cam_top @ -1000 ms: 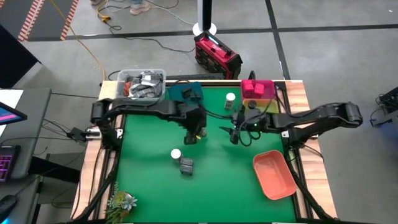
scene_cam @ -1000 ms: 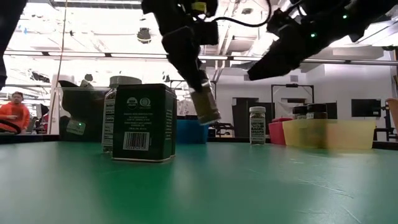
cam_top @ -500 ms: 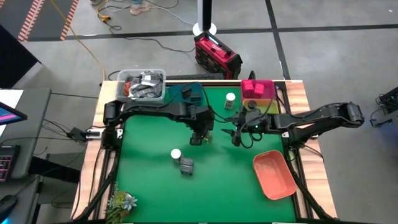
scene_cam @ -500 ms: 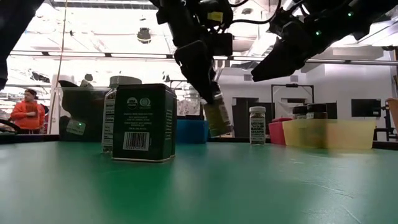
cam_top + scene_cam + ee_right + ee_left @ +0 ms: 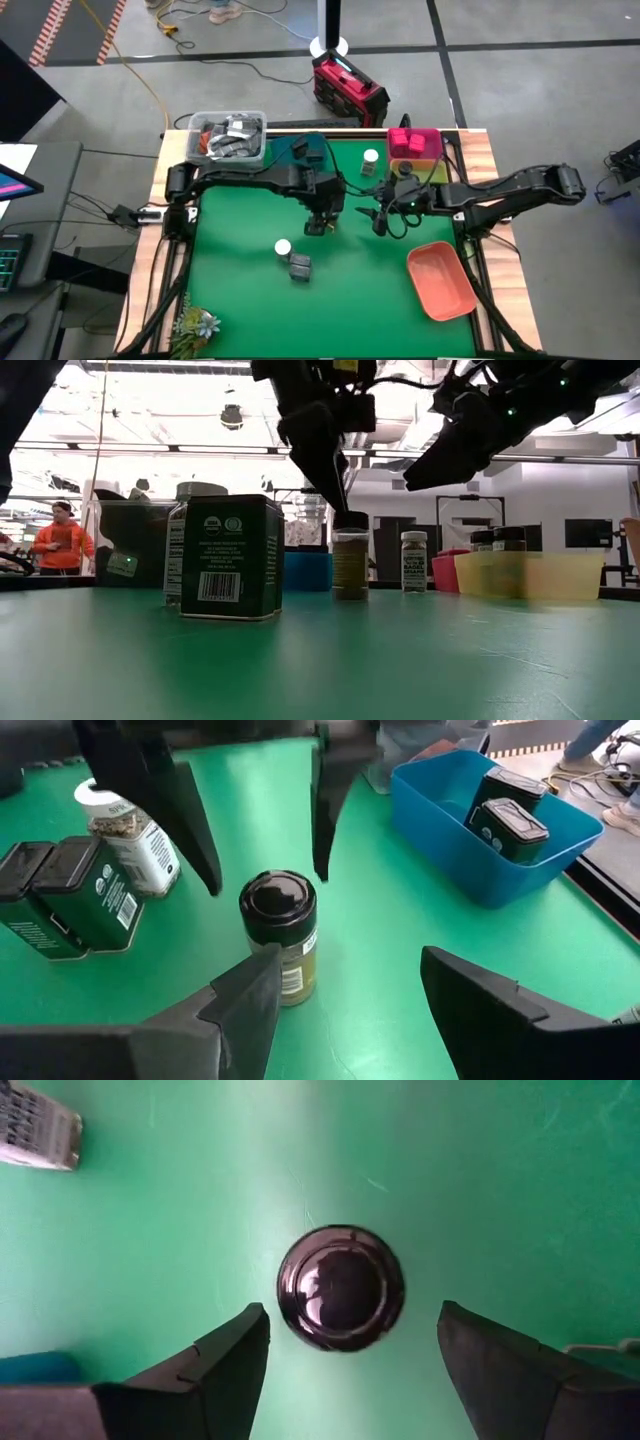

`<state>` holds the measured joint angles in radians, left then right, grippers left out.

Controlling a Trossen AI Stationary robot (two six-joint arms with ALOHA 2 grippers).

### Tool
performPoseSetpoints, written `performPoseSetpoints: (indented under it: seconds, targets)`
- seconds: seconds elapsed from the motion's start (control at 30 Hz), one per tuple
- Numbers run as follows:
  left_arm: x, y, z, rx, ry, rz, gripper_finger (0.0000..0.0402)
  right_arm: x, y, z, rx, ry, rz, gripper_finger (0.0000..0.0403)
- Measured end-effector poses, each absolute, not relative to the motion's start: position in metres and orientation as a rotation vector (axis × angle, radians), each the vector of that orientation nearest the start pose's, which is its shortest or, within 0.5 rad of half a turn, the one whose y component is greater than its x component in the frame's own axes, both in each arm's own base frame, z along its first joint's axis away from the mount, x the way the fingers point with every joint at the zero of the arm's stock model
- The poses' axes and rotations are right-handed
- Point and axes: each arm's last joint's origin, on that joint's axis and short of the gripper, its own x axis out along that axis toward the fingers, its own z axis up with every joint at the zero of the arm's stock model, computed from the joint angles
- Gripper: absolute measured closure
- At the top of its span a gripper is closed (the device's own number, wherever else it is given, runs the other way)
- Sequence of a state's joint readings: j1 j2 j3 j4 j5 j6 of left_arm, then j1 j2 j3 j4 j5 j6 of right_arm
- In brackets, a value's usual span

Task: Sort spices by type
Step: Put the black seasoning from the middle into the yellow bin

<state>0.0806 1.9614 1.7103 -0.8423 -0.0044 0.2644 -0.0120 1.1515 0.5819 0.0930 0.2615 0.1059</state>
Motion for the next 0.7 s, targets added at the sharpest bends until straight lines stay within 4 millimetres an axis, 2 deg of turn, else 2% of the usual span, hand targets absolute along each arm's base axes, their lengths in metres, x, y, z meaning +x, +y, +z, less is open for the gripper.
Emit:
performPoseSetpoints:
  seconds: [0.17, 0.37, 0.5, 0.7]
  targets:
    - [0.398, 0.027, 0.28, 0.199, 1.124, -0.048, 0.0124, 0.239, -0.006, 0.215, 0.032, 0.383, -0.271, 0.0135]
    - [0.362, 0.022, 0.306, 0.185, 1.063, 0.027, 0.0124, 0.248, 0.001, 0.211, -0.004, 0.332, -0.234, 0.0135]
    - [0.334, 0.017, 0.312, 0.164, 0.959, 0.082, 0.0124, 0.26, 0.011, 0.205, -0.031, 0.273, -0.194, 0.0135]
    - [0.298, 0.009, 0.3, 0.126, 0.786, 0.14, 0.0124, 0.283, 0.017, 0.186, -0.111, 0.236, -0.168, 0.0135]
